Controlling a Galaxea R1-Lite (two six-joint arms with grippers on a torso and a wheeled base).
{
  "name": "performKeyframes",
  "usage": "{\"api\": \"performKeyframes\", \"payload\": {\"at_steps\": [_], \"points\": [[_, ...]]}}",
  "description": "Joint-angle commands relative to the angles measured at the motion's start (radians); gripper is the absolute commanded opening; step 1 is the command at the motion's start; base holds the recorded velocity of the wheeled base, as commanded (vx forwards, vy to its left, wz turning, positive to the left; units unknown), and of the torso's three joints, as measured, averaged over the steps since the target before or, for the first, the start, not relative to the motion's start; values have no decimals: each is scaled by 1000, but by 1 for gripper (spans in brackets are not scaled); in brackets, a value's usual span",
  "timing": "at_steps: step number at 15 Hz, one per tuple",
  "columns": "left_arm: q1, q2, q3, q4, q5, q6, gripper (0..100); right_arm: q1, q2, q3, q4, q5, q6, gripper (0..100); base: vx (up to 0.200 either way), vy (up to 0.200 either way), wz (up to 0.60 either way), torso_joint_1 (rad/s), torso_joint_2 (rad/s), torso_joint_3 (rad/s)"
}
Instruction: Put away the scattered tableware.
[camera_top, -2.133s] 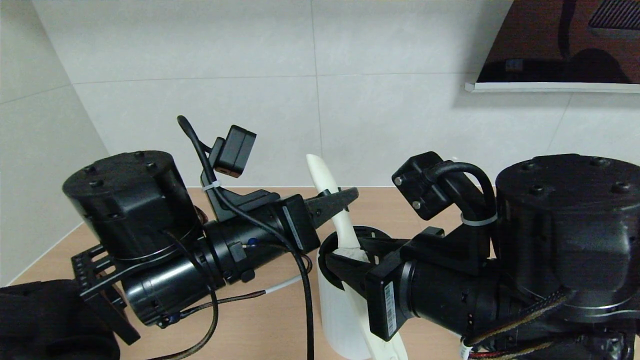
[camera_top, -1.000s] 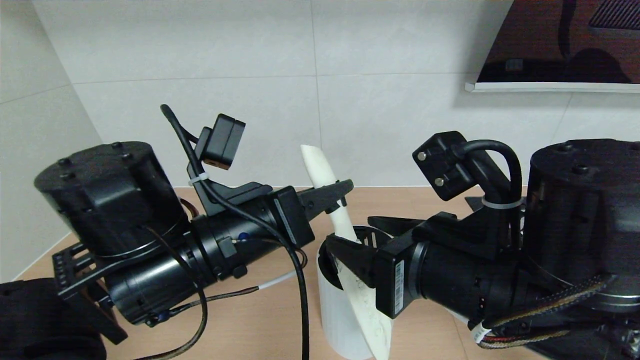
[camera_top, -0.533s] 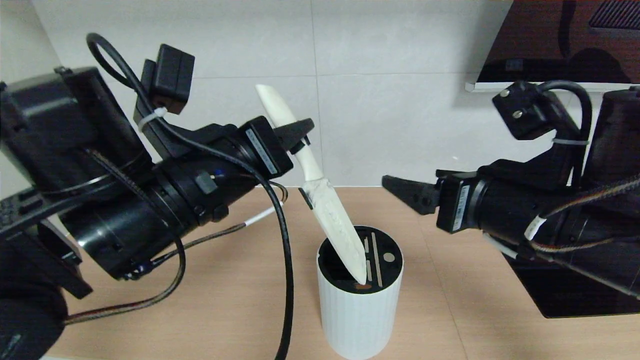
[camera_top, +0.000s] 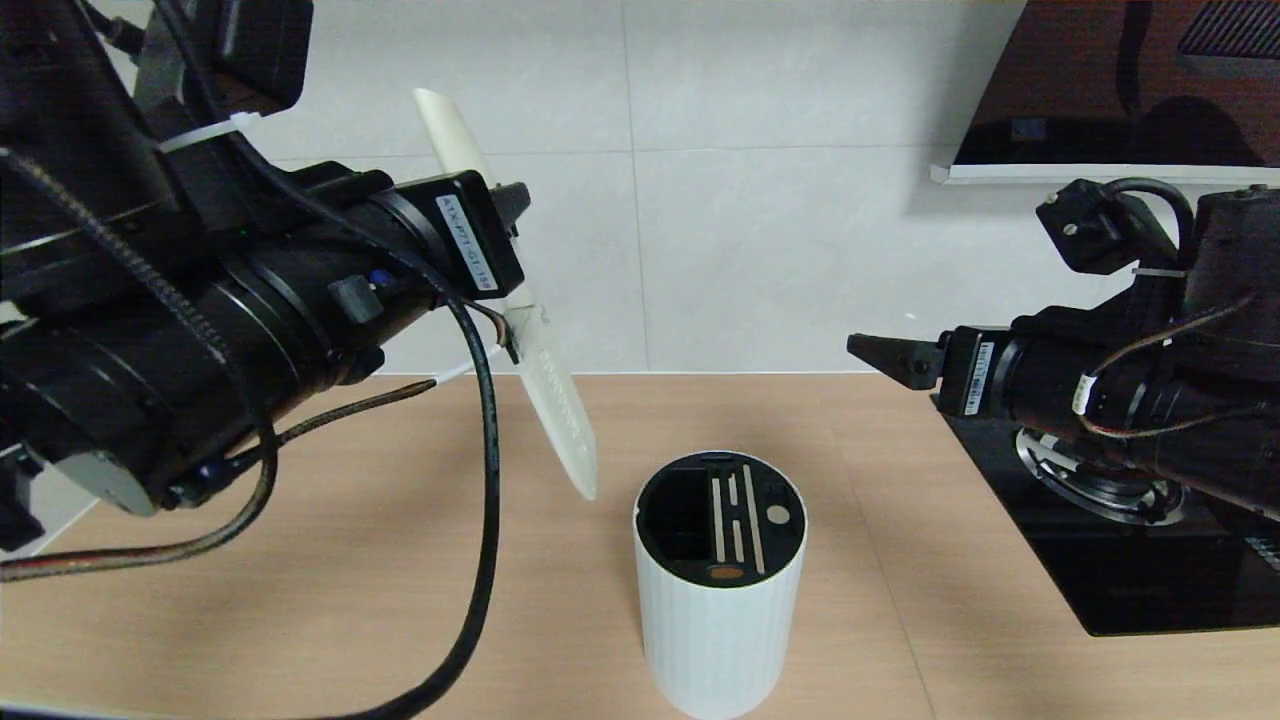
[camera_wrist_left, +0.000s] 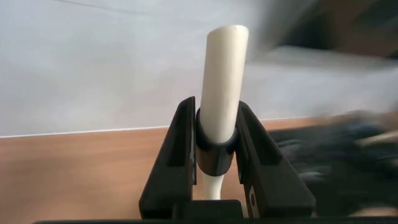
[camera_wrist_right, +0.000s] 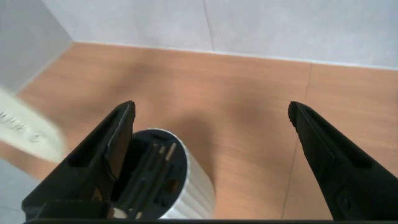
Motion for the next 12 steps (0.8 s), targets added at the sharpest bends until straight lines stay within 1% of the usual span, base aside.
{"api": "performKeyframes", "payload": {"at_steps": [1,2,3,4,5,6,7,8,11,12], "points": [[-88,-1,12,-2,104,25,0,-1,27,3,-3,-1,0,100,0,0,0,0,0,0],[-114,22,6,-6,153,28,0,-1,27,3,-3,-1,0,100,0,0,0,0,0,0],[-133,43,-1,-25,185,36,0,-1,27,3,-3,-3,-1,100,0,0,0,0,0,0],[-151,74,-4,-65,214,45,0,-3,27,5,-3,-3,-4,100,0,0,0,0,0,0],[-157,86,-7,-85,228,50,0,-1,27,5,-3,-3,-4,100,0,0,0,0,0,0],[-169,117,-10,-130,254,61,0,-3,27,3,-3,-3,-4,100,0,0,0,0,0,0],[-179,145,-8,-179,277,64,0,-3,25,5,-3,-3,-6,100,0,0,0,0,0,0],[-189,166,-7,-203,280,64,0,-3,25,5,-3,-4,-6,100,0,0,0,0,0,0],[-212,195,-8,-208,283,58,0,-1,28,5,-3,-4,-6,100,0,0,0,0,0,0],[-222,217,-10,-211,282,50,0,-1,28,5,-3,-3,-6,100,0,0,0,0,0,0]]}}
